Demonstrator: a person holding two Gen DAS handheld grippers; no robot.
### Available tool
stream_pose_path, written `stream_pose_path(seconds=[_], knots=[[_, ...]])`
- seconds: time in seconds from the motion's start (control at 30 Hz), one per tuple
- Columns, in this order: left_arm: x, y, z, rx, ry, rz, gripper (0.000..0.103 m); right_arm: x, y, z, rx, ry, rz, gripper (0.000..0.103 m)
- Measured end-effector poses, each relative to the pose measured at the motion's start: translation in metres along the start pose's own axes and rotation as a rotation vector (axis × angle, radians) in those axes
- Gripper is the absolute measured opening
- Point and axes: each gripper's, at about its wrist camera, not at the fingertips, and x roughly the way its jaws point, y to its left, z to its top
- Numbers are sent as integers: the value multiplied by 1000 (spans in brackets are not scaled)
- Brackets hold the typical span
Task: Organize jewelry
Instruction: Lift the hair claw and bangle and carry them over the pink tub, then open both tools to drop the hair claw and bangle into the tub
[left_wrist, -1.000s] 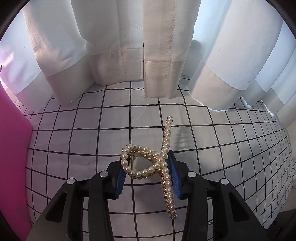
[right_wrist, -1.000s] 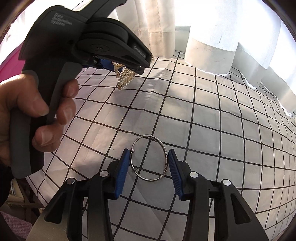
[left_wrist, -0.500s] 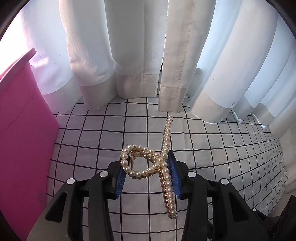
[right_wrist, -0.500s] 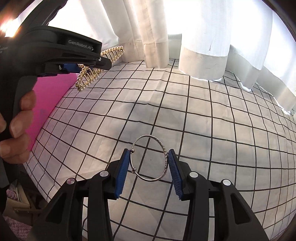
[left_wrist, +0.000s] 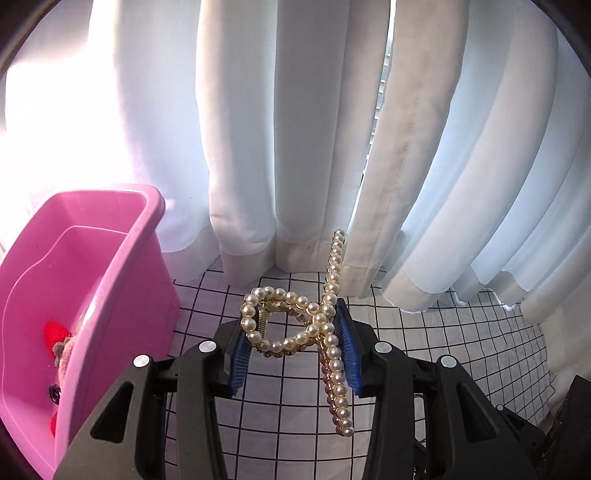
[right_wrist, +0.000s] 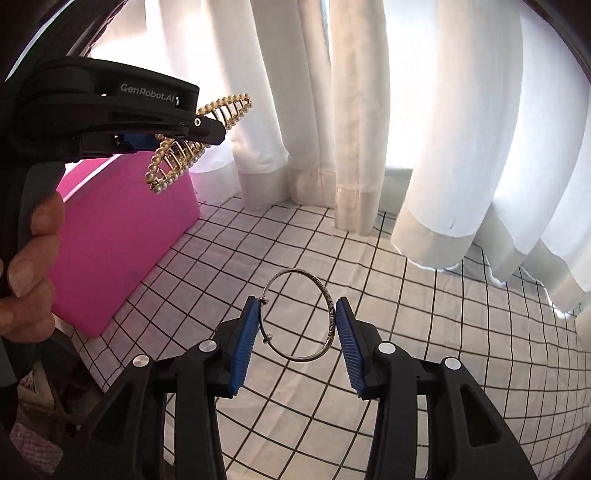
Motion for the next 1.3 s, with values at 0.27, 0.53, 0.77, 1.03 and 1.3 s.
stream_pose_path(seconds=[0.27, 0.53, 0.77, 1.03, 1.3], knots=[[-56, 56, 25, -78, -94, 107, 40, -12, 40, 58, -106, -85, 85, 42], [-92, 137, 28, -186, -121, 251, 40, -8, 109, 110, -221, -146, 195, 42], [-107, 215, 9, -296, -87, 375, 40, 7, 172, 145, -309, -162, 276, 42], [-99, 263, -25, -391, -4, 439, 40, 47, 232, 166, -384, -87, 322, 42], [-71, 273, -45, -449, 90, 433, 41, 90, 258, 170, -403, 0, 306, 42]])
